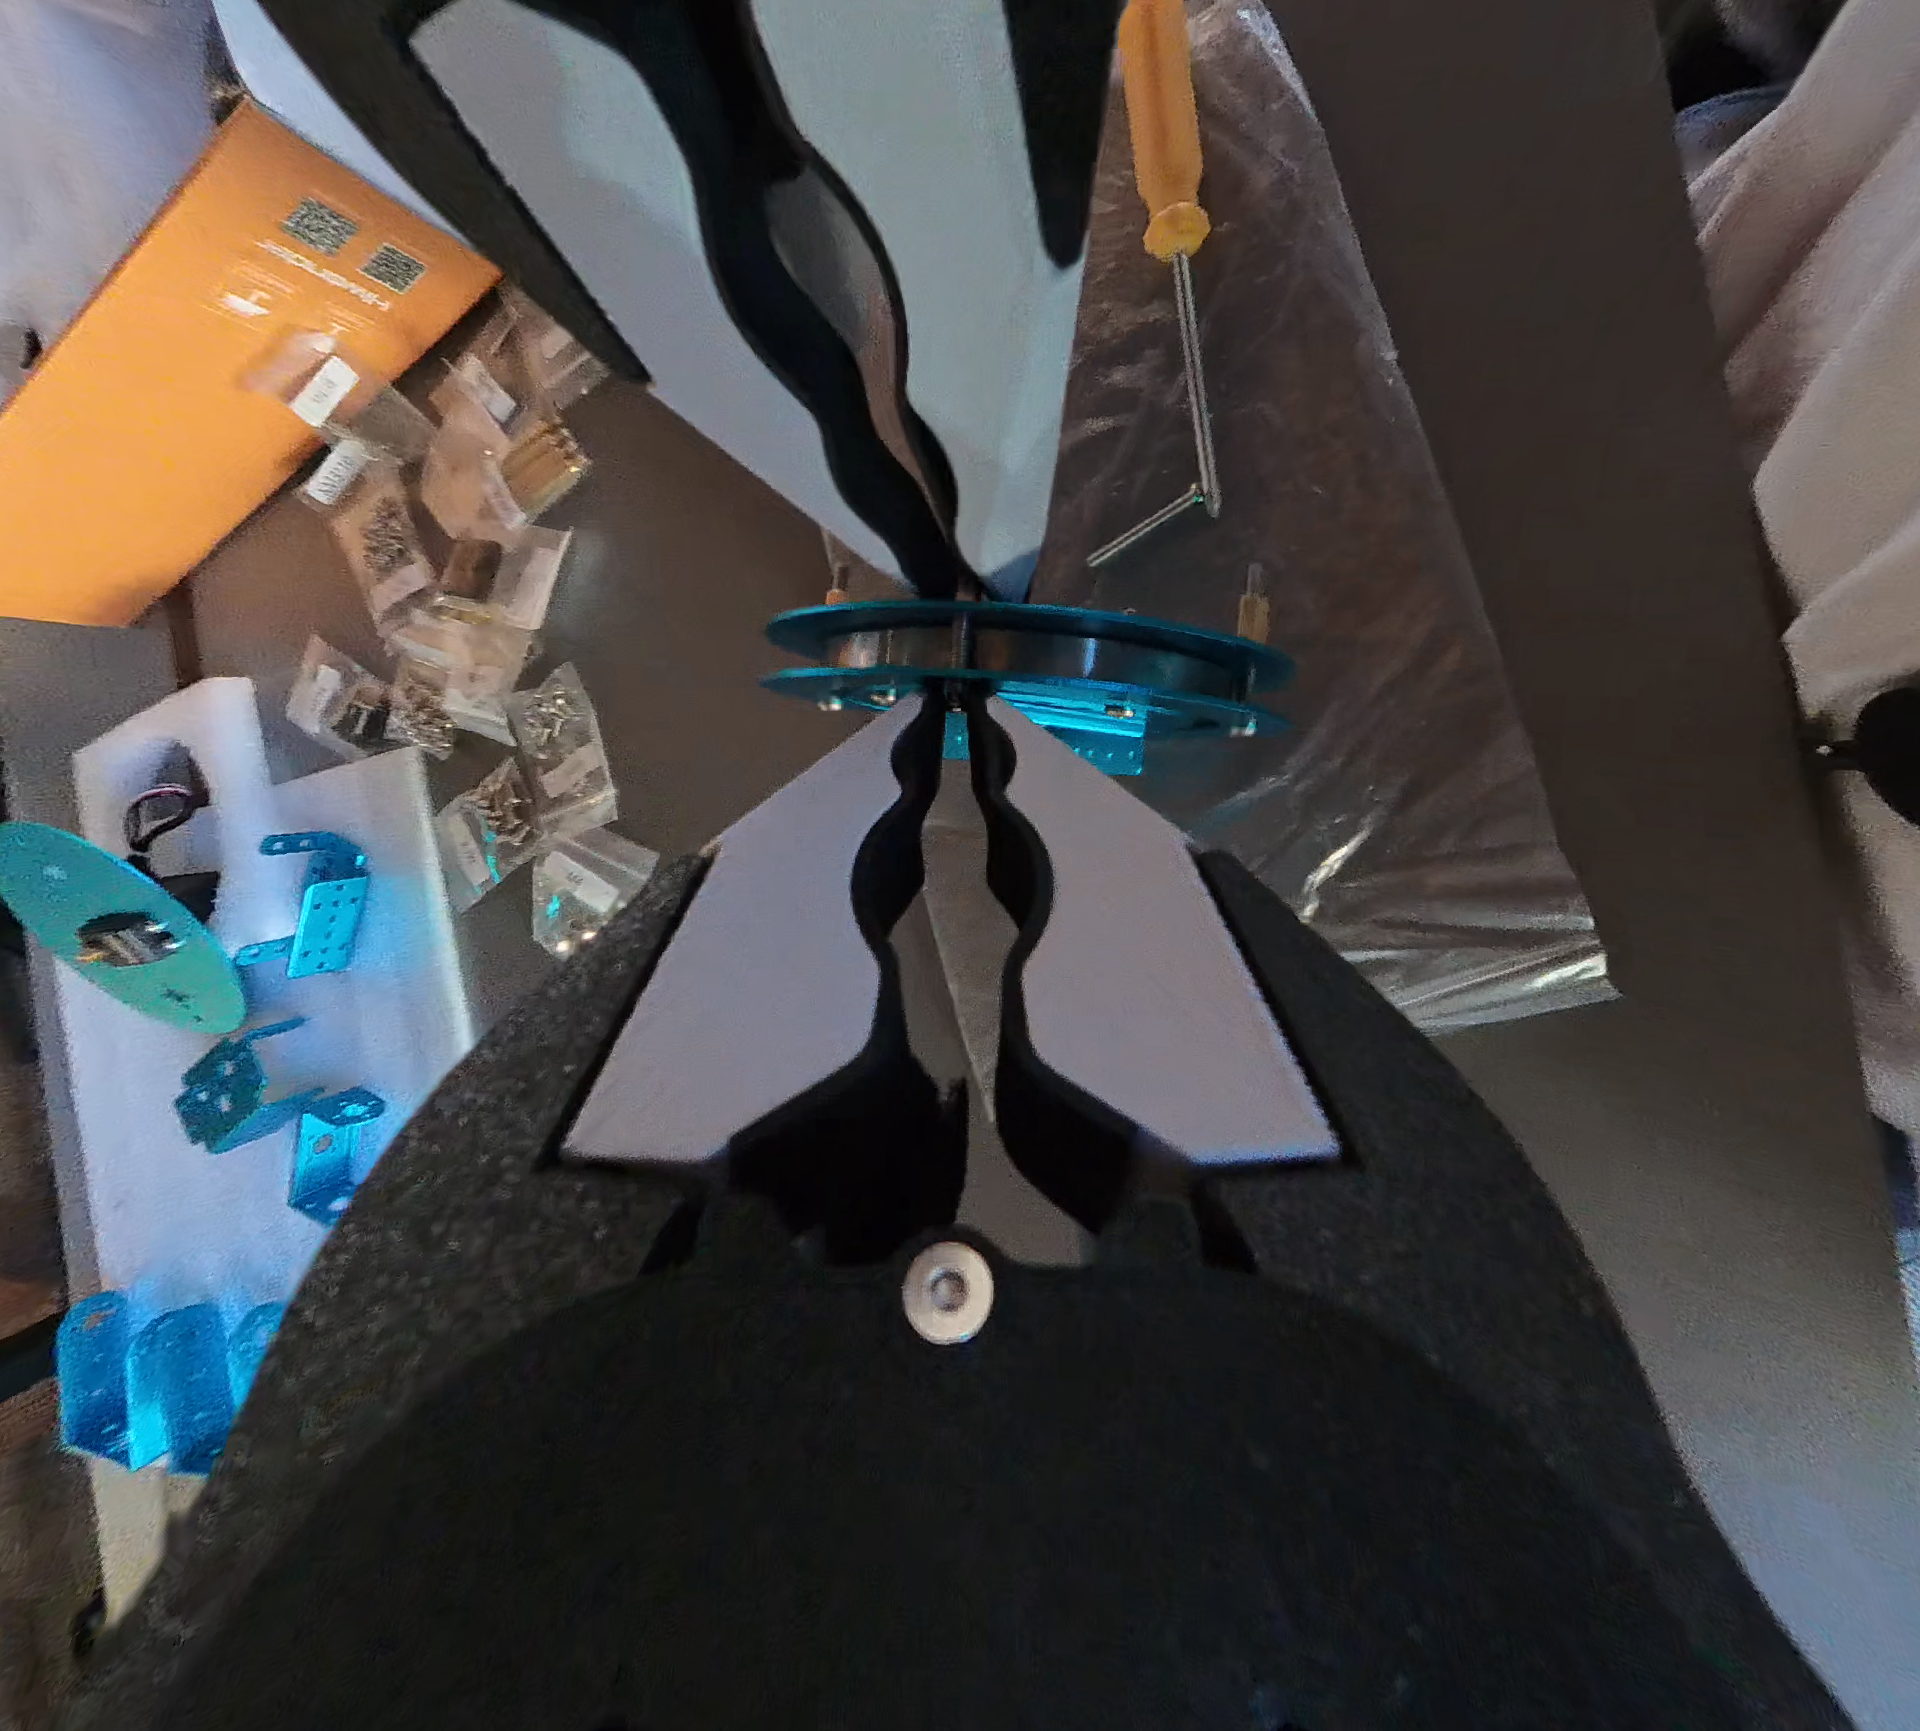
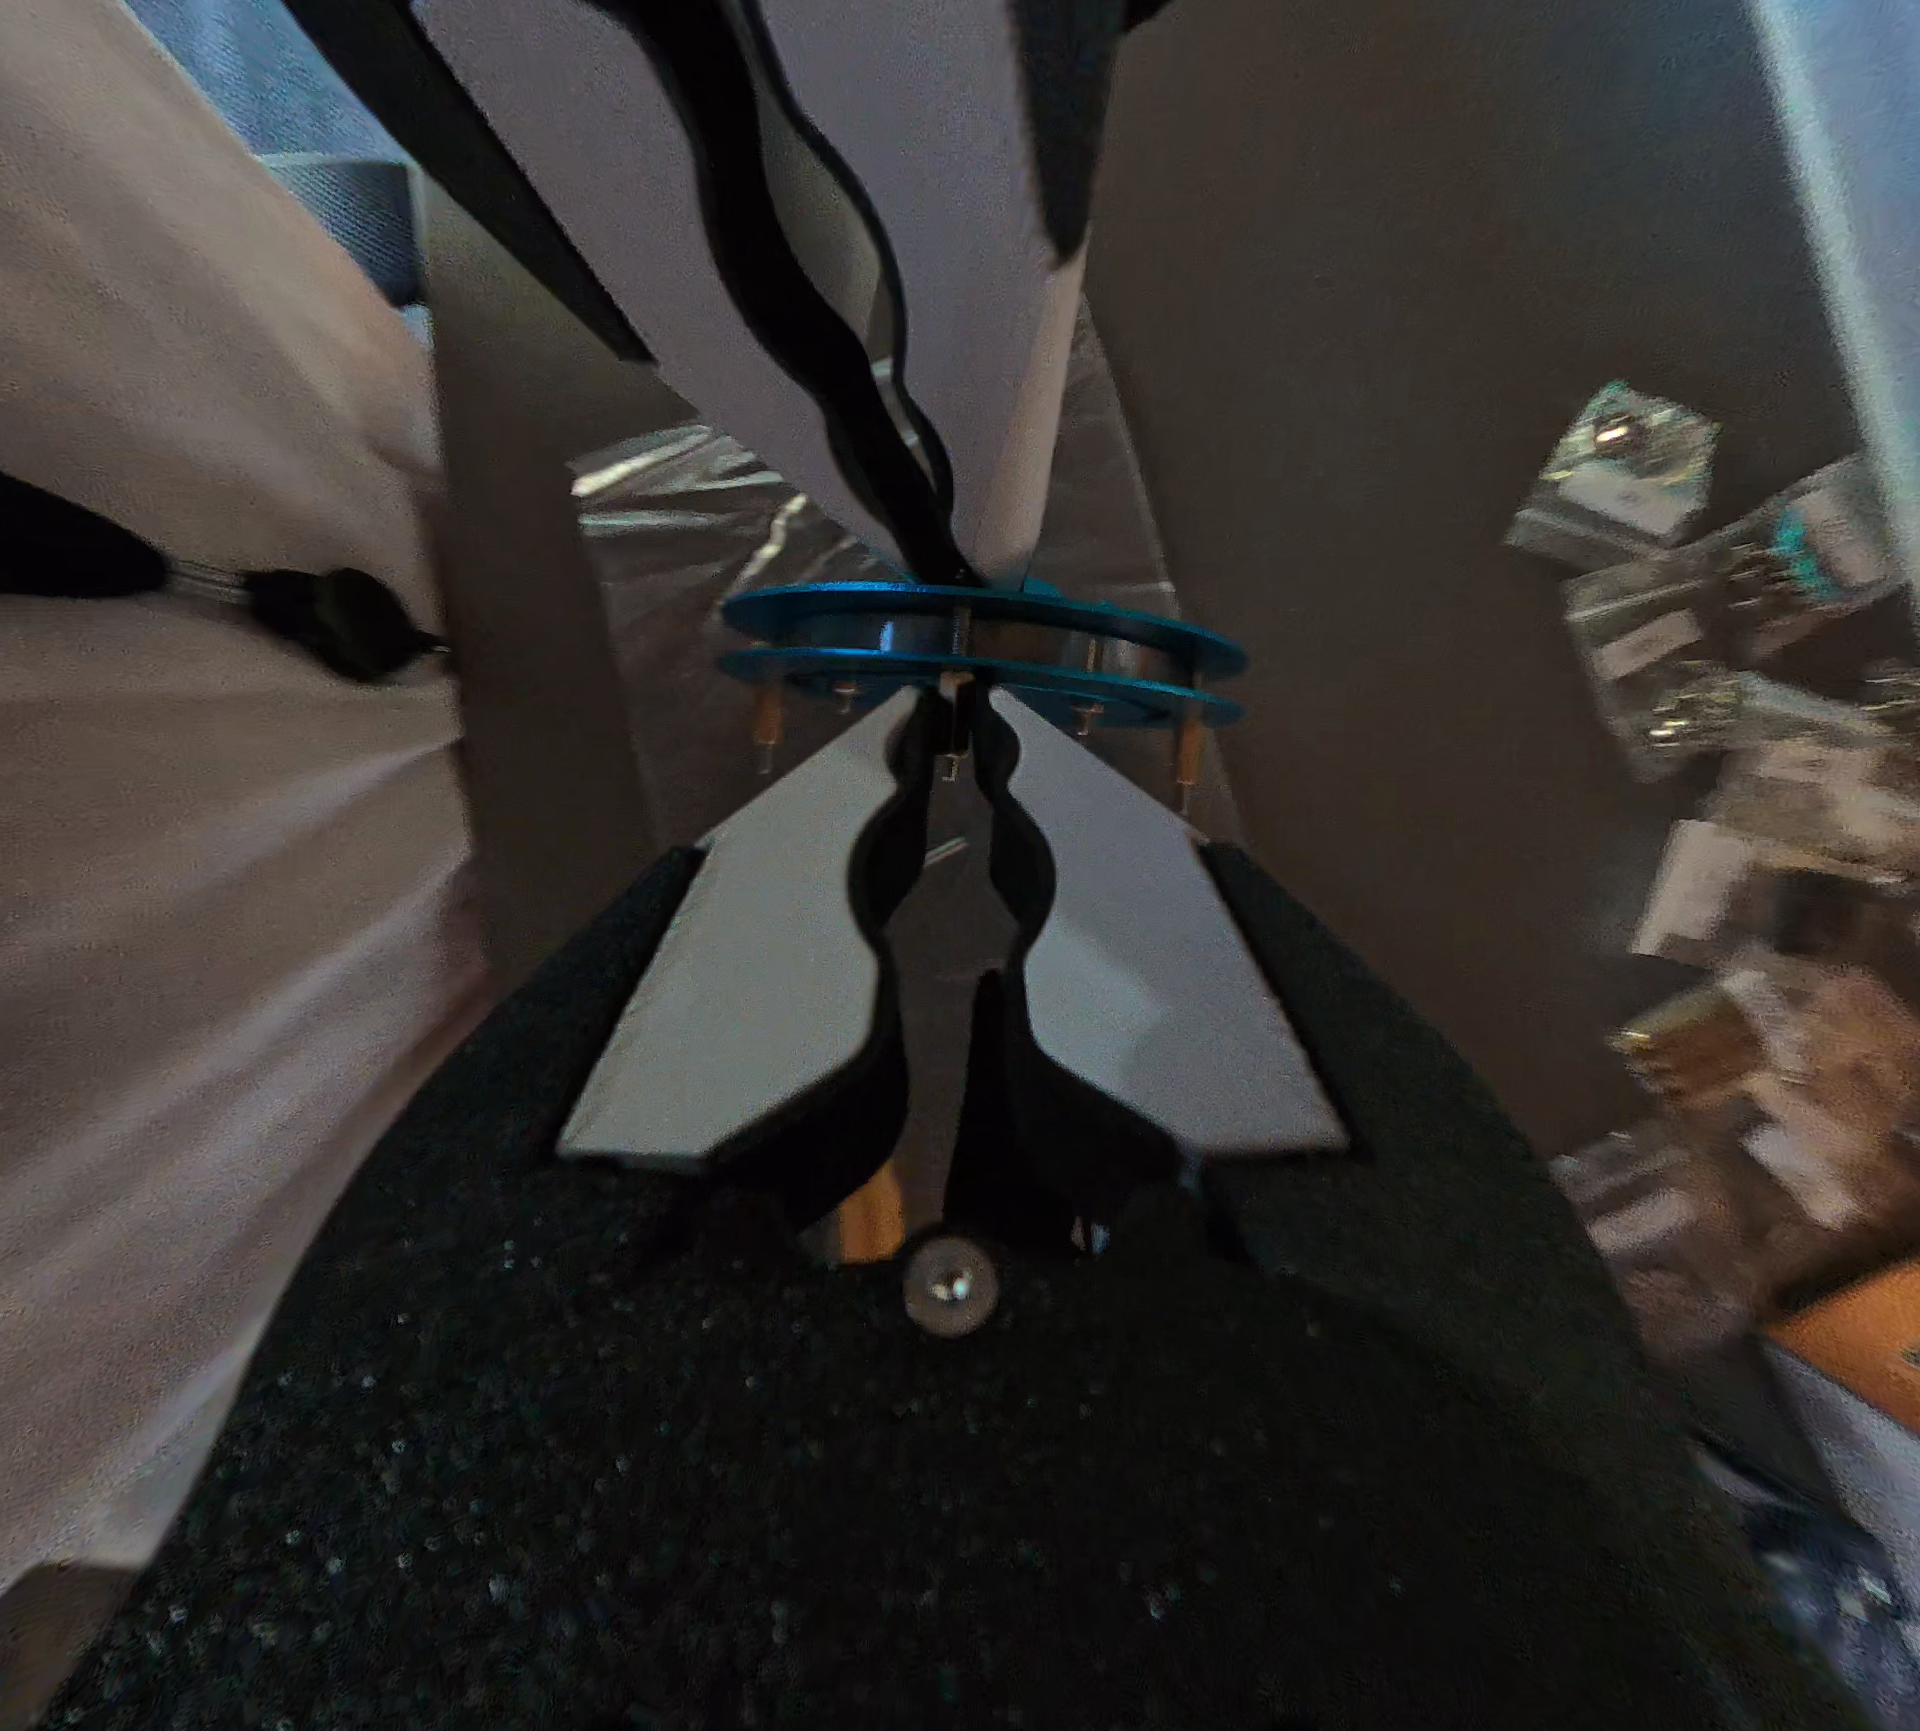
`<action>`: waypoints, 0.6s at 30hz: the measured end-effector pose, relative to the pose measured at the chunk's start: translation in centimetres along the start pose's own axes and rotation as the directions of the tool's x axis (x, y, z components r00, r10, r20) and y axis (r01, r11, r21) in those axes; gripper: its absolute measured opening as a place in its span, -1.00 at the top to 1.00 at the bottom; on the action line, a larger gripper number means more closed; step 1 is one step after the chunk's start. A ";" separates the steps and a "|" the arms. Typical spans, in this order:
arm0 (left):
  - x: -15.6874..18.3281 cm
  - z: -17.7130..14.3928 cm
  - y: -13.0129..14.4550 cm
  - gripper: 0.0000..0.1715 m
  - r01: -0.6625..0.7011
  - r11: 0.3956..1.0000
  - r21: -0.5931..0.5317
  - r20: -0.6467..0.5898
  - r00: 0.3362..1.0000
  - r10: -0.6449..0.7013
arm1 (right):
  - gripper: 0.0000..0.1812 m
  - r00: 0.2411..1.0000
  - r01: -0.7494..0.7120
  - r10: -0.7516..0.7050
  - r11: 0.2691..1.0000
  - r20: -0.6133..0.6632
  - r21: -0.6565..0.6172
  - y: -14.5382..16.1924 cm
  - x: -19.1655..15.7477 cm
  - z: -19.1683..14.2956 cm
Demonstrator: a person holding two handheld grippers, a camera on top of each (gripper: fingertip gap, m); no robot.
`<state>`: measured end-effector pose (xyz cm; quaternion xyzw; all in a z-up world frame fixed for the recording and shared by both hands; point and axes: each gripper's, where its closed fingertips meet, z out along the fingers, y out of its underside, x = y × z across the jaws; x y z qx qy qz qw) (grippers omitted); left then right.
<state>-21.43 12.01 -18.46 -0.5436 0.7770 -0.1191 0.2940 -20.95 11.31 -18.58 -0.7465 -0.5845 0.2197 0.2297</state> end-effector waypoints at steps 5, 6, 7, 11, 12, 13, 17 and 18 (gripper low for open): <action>-0.6 0.1 -0.2 0.97 -0.274 0.960 -0.058 0.273 0.920 0.279 | 0.97 0.933 -0.279 0.269 0.960 0.239 0.010 0.1 -0.2 -0.1; -0.9 0.1 -0.3 0.97 -0.383 0.915 -0.124 0.383 0.833 0.400 | 0.97 0.831 -0.428 0.397 0.904 0.390 -0.009 0.0 -0.4 -0.2; -1.0 0.1 -0.5 0.97 -0.488 0.849 -0.206 0.474 0.709 0.522 | 0.97 0.650 -0.579 0.516 0.812 0.558 -0.075 -0.2 -0.9 -0.4; -0.9 -0.3 -0.6 0.97 -0.574 0.742 -0.346 0.583 0.488 0.650 | 0.97 0.237 -0.744 0.559 0.630 0.794 -0.222 -0.6 -1.6 -0.8; -0.8 -0.2 -0.6 0.97 -0.548 0.780 -0.300 0.564 0.558 0.609 | 0.96 0.353 -0.710 0.542 0.686 0.763 -0.159 -0.5 -1.6 -0.7; -0.6 -0.2 -0.6 0.96 -0.505 0.831 -0.234 0.530 0.650 0.544 | 0.96 0.509 -0.645 0.511 0.760 0.693 -0.086 -0.3 -1.5 -0.6; 0.0 0.0 -0.4 0.97 -0.126 0.992 0.002 0.212 0.969 0.122 | 0.88 0.972 -0.191 0.180 0.980 0.151 0.060 0.2 -0.2 -0.5; 0.0 0.0 -0.4 0.97 -0.043 0.999 0.021 0.143 0.989 0.039 | 0.89 0.995 -0.092 0.090 0.995 0.038 0.042 0.2 0.1 -0.6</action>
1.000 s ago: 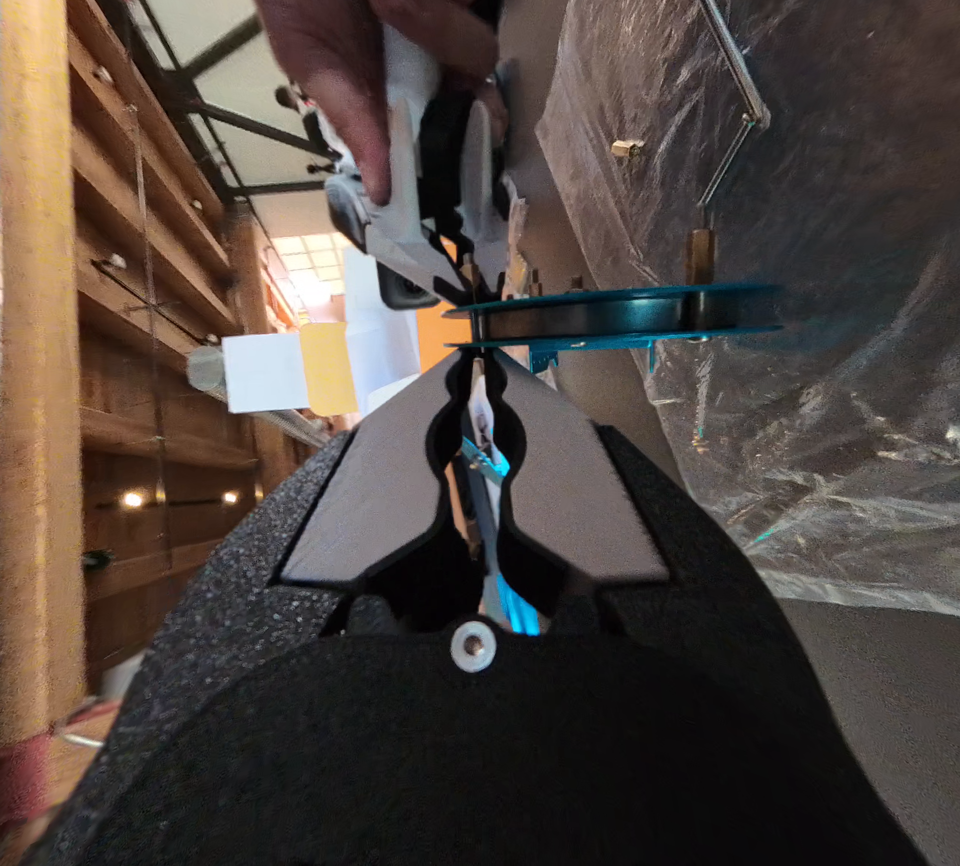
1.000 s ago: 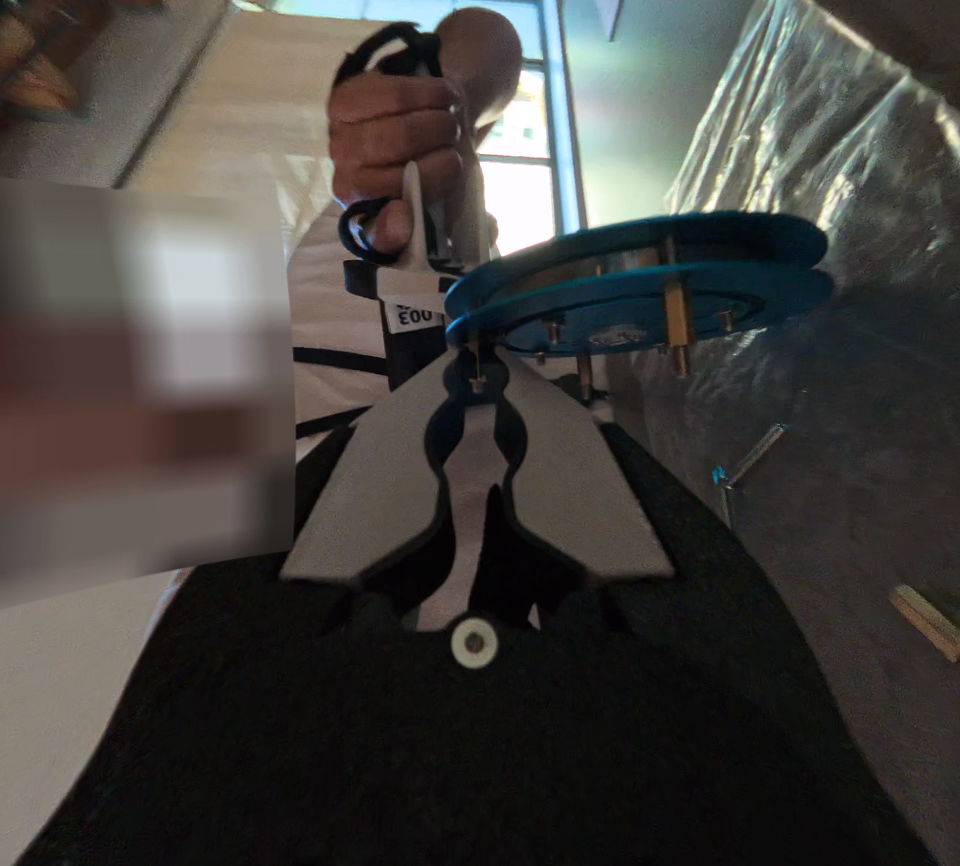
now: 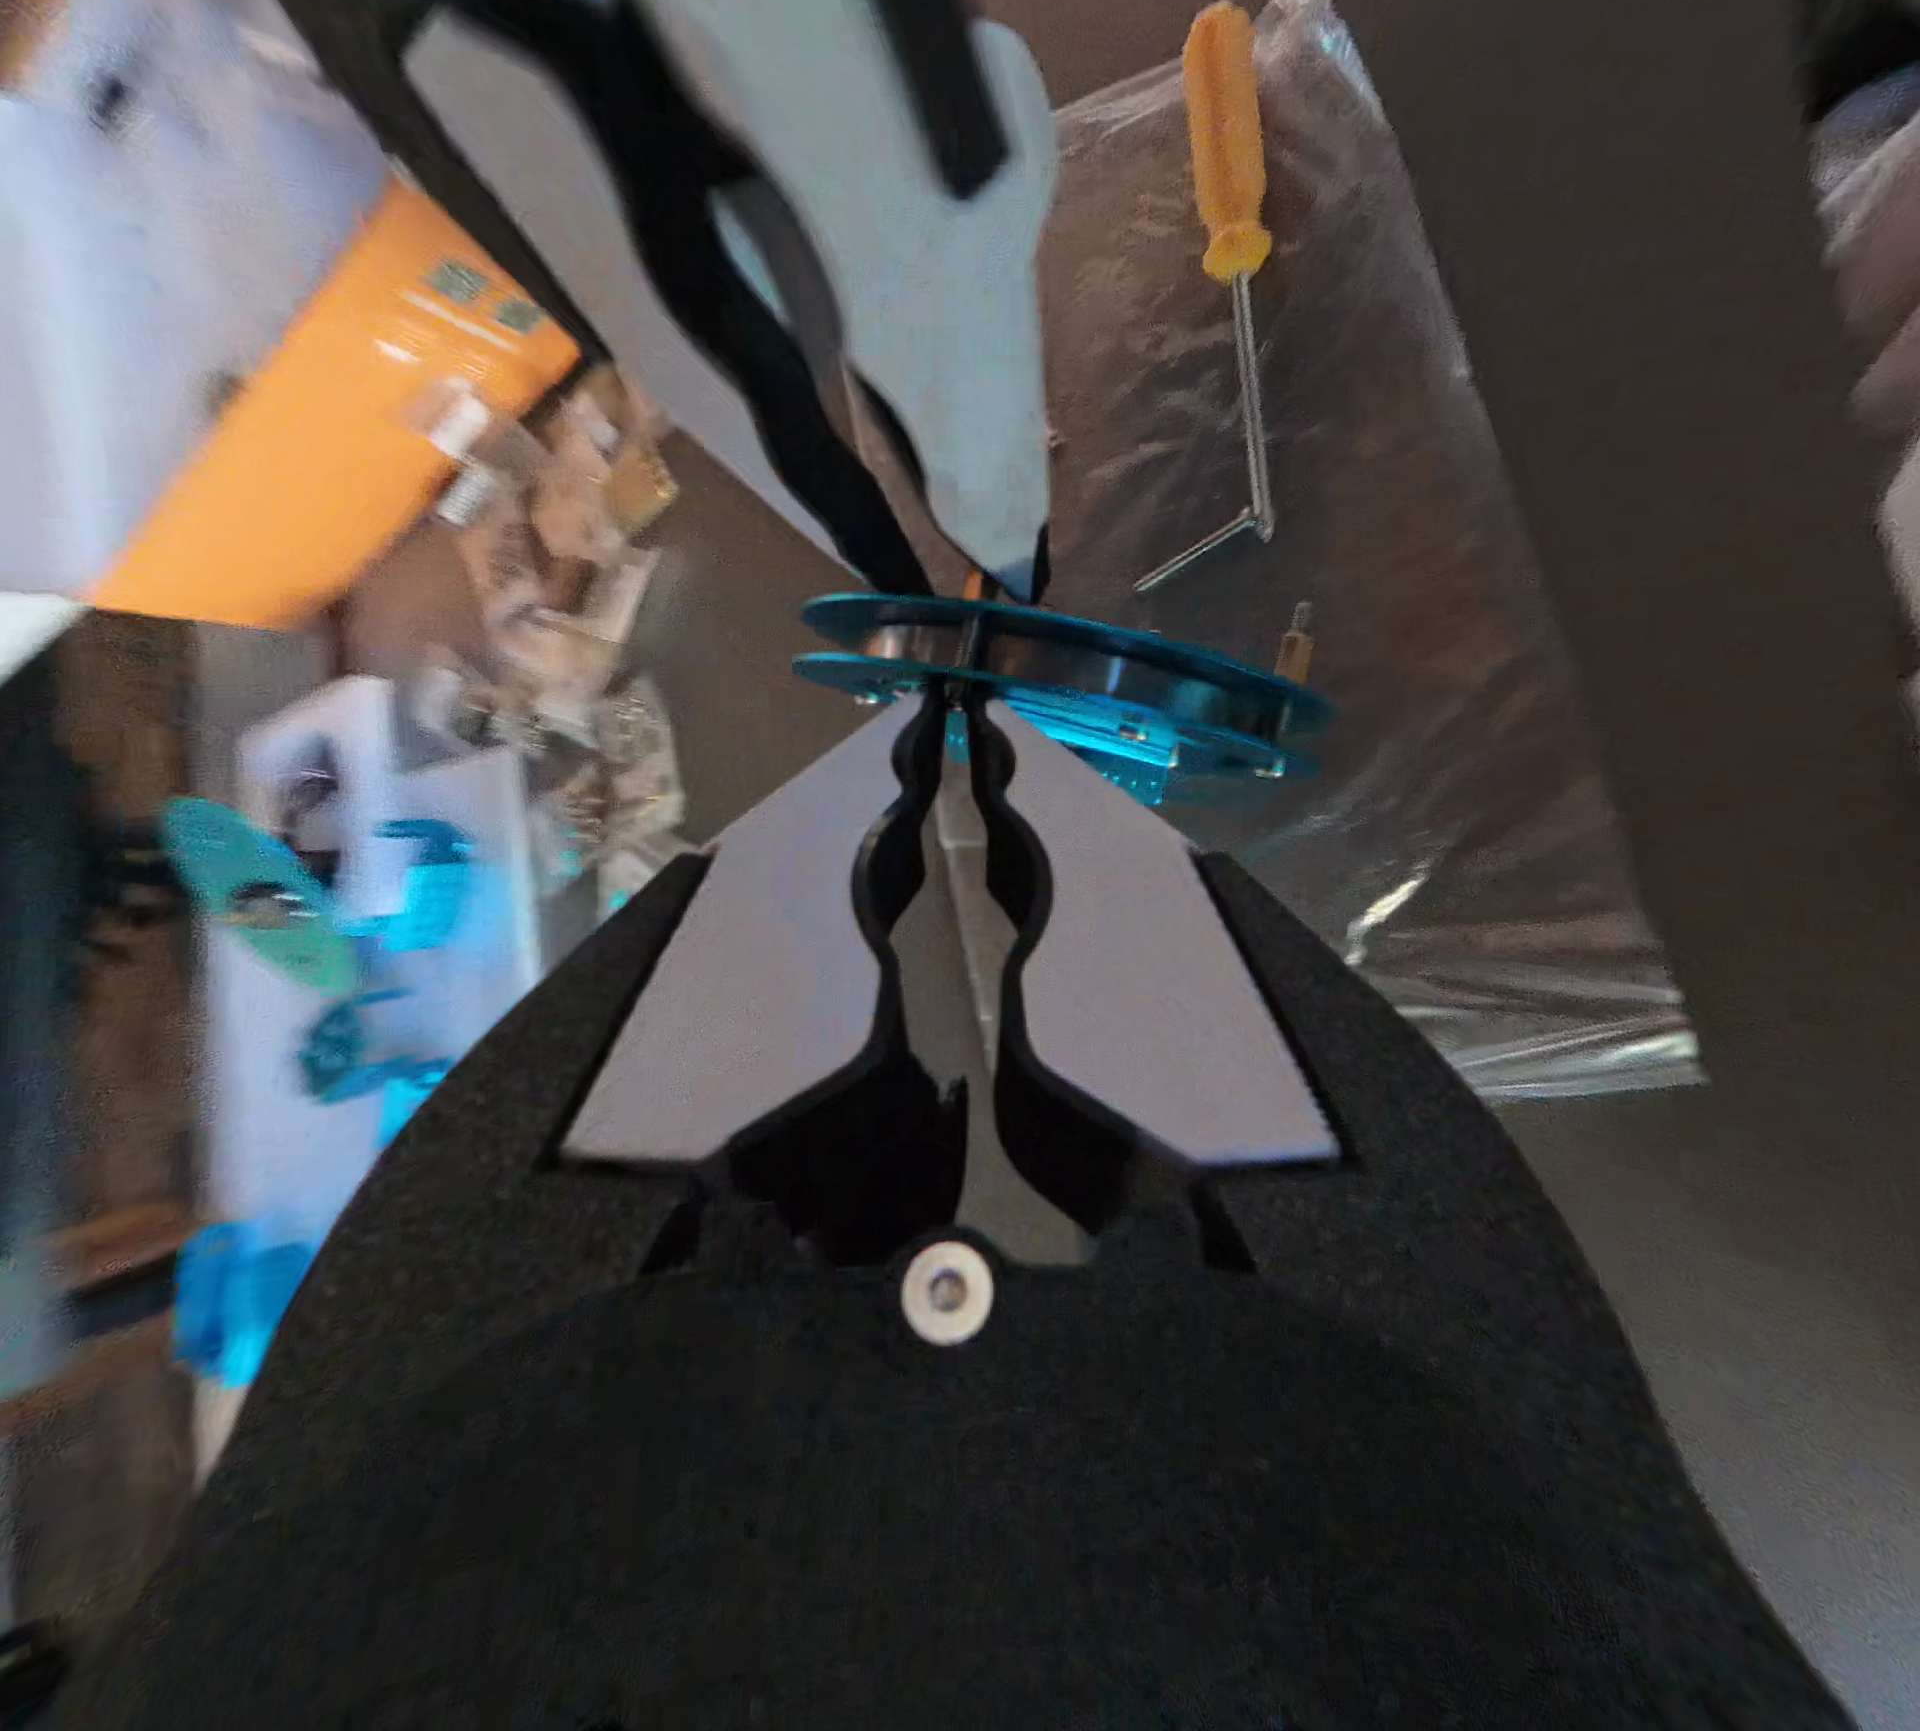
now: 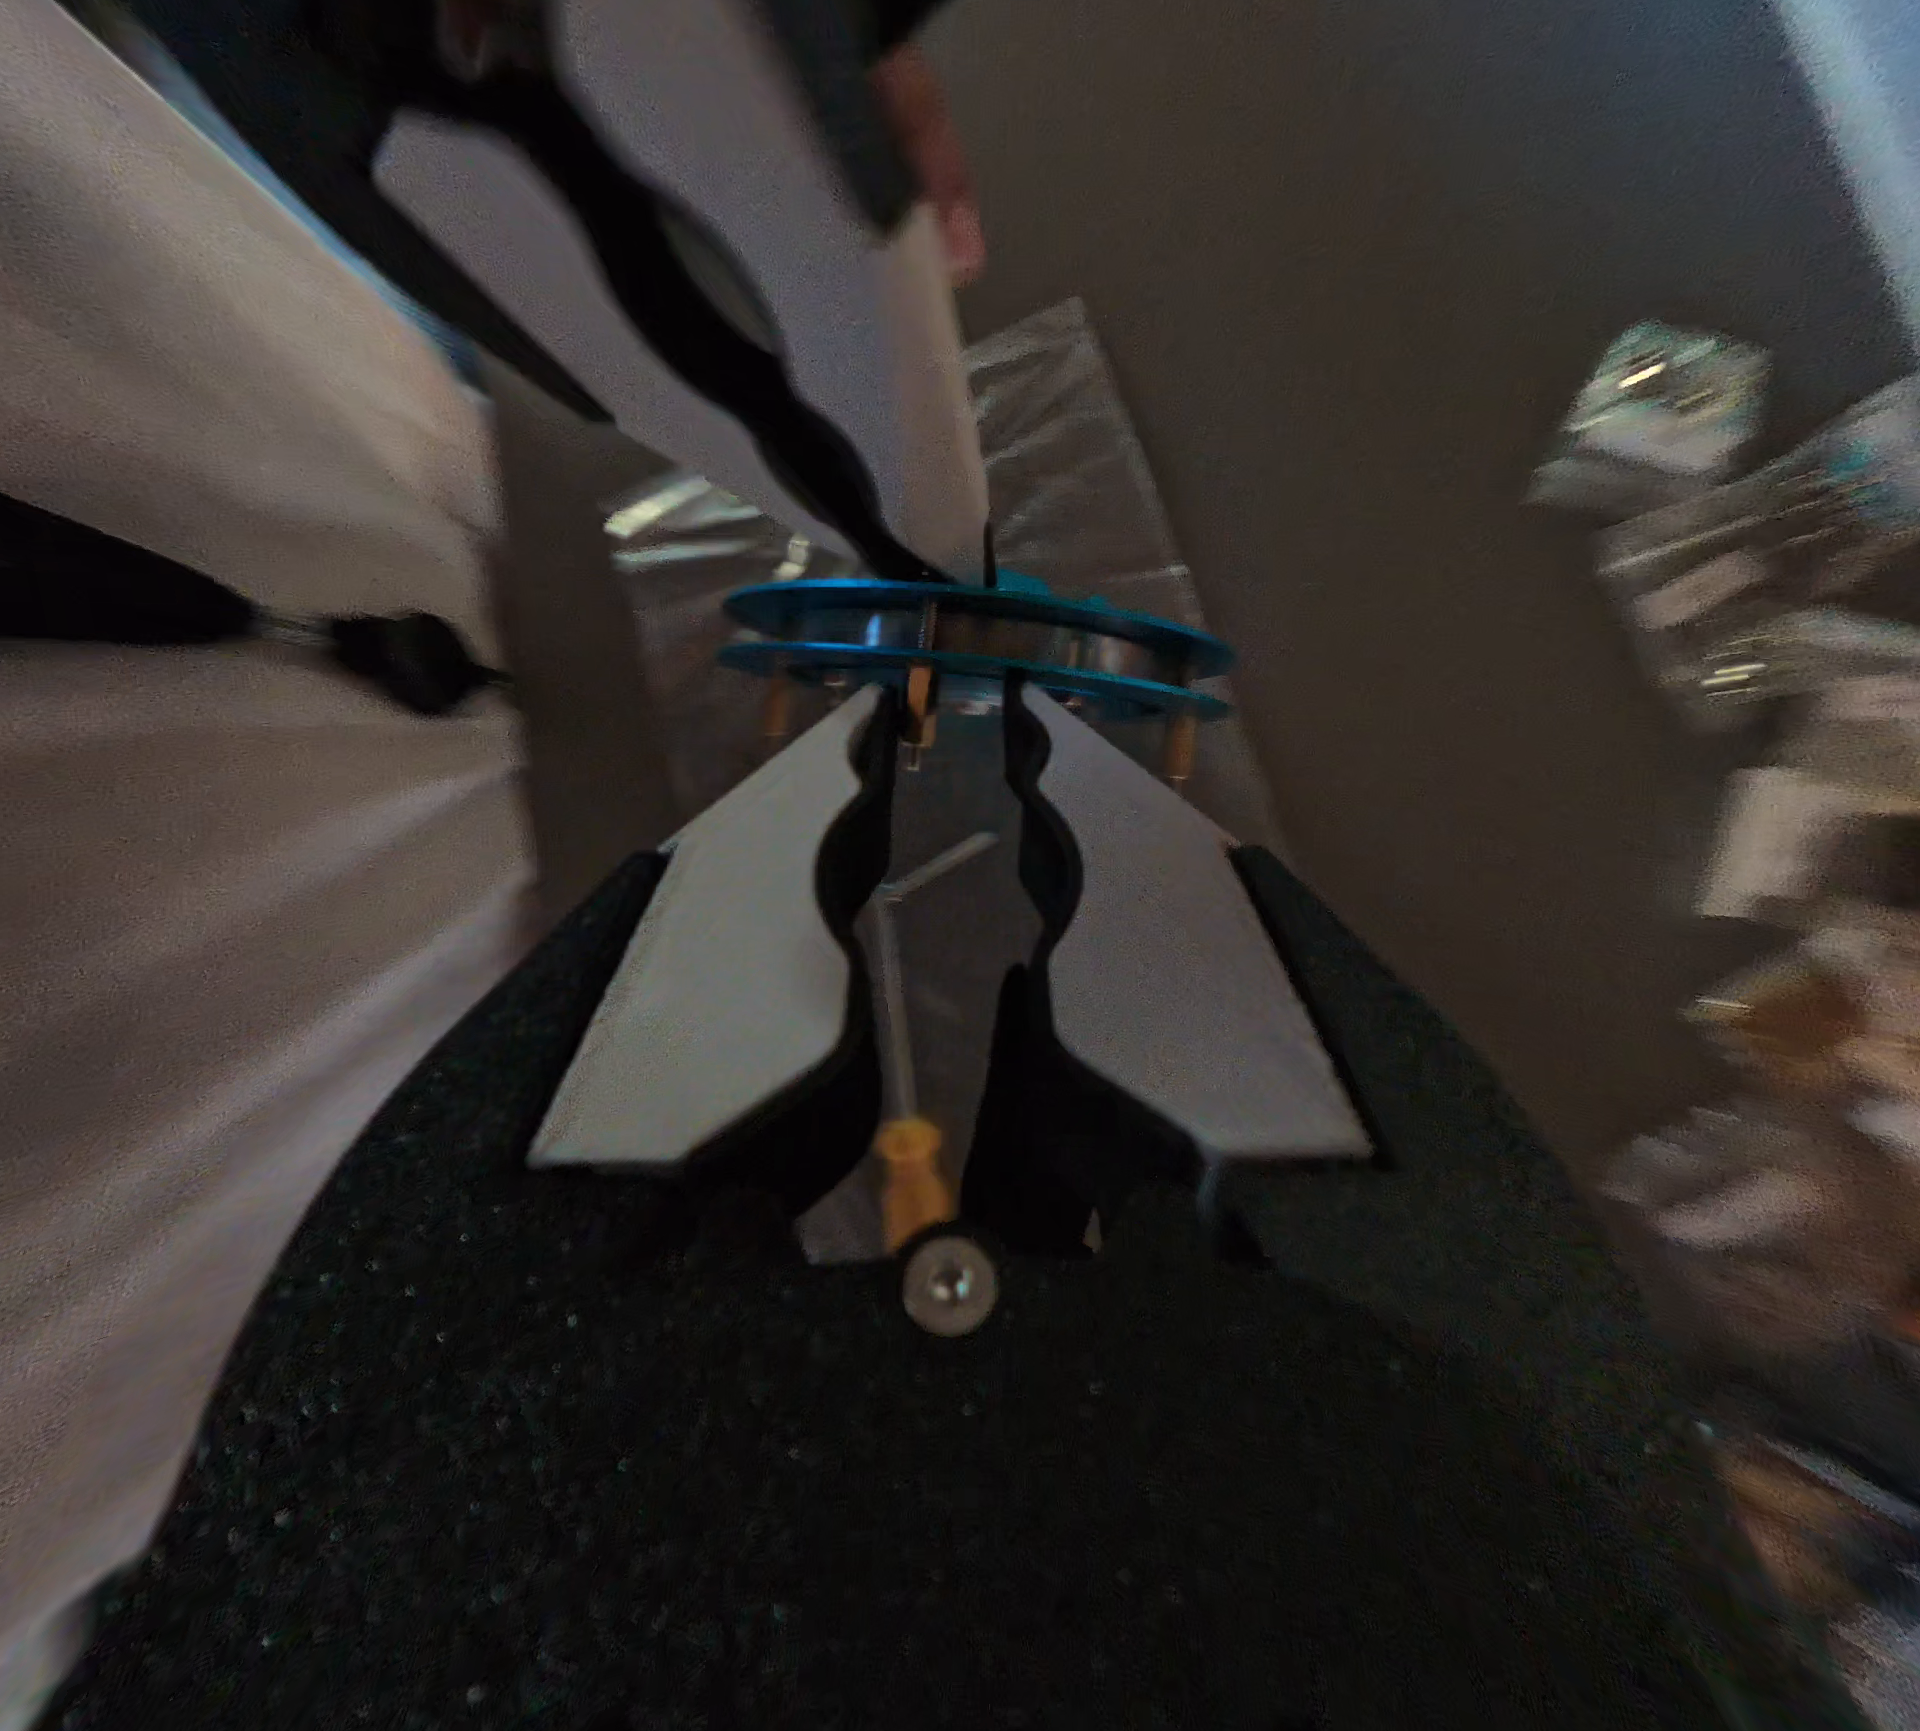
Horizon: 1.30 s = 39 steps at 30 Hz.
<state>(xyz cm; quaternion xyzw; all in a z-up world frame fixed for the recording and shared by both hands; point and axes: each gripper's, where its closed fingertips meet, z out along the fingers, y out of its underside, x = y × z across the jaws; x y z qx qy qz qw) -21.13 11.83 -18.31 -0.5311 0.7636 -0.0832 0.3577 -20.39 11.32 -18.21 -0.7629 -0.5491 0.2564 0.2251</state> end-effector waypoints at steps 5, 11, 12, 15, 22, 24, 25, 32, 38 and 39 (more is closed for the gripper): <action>-0.6 0.3 0.2 0.96 0.026 0.999 -0.021 -0.017 1.000 -0.027 | 0.94 0.968 0.167 -0.176 0.984 -0.176 -0.070 -0.1 0.5 0.0; -0.3 0.0 0.2 0.96 0.006 1.000 -0.017 0.038 0.999 -0.005 | 0.77 0.984 0.135 -0.142 0.988 -0.107 -0.072 0.5 0.7 -0.1; -0.2 -0.1 0.3 0.97 0.026 1.000 -0.014 0.022 0.999 -0.026 | 0.75 0.977 0.160 -0.172 0.982 -0.129 -0.099 0.7 0.8 -0.2; -0.2 -0.2 0.4 0.96 0.059 0.998 -0.020 0.004 0.998 -0.059 | 0.91 0.953 0.235 -0.255 0.963 -0.165 -0.128 0.7 0.5 0.1; -0.7 -0.2 0.4 0.97 -0.322 0.940 -0.110 0.330 0.880 0.341 | 0.99 0.922 -0.278 0.286 0.958 0.260 -0.070 0.7 -0.6 0.2; -0.7 -0.3 -0.1 0.97 -0.516 0.830 -0.214 0.478 0.686 0.549 | 0.99 0.649 -0.543 0.538 0.823 0.538 -0.167 0.7 -1.6 -0.2; -0.6 -0.4 -0.2 0.97 -0.533 0.814 -0.231 0.498 0.654 0.570 | 0.99 0.561 -0.587 0.569 0.785 0.601 -0.195 0.7 -1.9 -0.2; 0.0 -0.3 0.2 0.97 -0.046 0.999 0.006 0.124 0.991 0.045 | 0.82 0.999 0.034 -0.035 0.999 -0.027 -0.012 0.0 -0.4 -0.1; 0.0 -0.2 0.0 0.97 -0.013 1.000 0.009 0.069 0.998 0.013 | 0.89 0.979 0.134 -0.153 0.981 -0.134 -0.142 1.4 0.2 1.1; 0.0 -0.2 0.0 0.96 -0.017 1.000 0.010 0.080 0.997 0.016 | 0.96 0.982 0.132 -0.147 0.984 -0.122 -0.124 1.2 0.1 1.1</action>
